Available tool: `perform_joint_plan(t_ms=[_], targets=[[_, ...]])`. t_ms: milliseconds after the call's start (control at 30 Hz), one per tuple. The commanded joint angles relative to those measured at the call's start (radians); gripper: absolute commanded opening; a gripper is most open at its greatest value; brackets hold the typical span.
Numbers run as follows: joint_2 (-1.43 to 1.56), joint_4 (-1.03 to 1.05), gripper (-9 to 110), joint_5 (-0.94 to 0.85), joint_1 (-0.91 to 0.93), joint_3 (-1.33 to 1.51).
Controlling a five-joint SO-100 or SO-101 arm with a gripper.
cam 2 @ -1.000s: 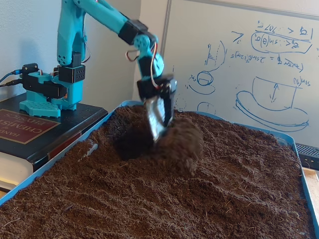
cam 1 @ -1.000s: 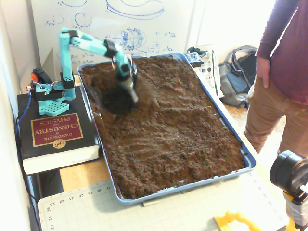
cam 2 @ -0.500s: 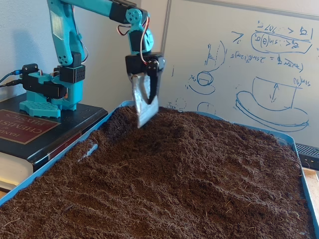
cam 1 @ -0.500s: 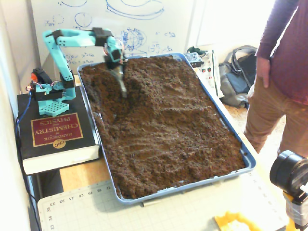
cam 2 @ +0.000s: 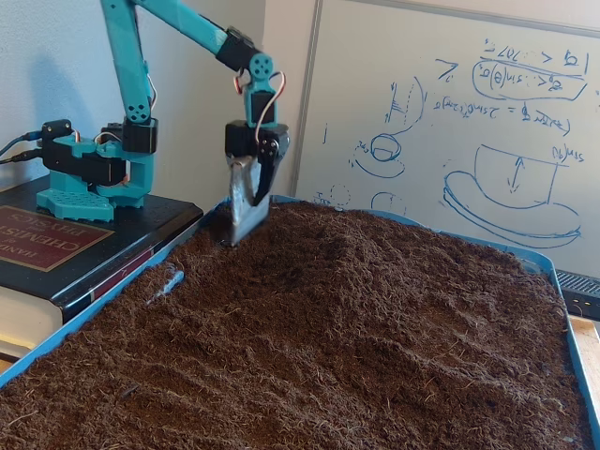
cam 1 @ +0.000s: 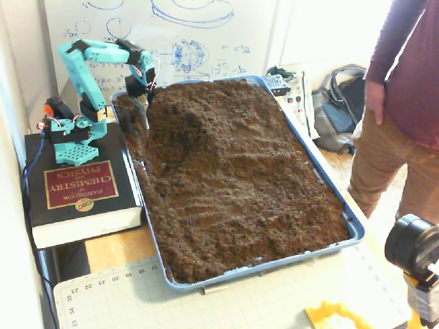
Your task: Build a berm.
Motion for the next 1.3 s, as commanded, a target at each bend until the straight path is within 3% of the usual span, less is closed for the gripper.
perform_joint_plan(t_ms=[0, 167, 467, 1267], targets=[[-0.095, -0.158, 0, 0.028, -0.031, 0.000], [-0.314, -0.259, 0, 0.015, -0.015, -0.026], [-0.334, -0.258, 0, 0.017, 0.083, -0.232], [0.051, -0.253, 0, 0.017, 0.236, -0.170]])
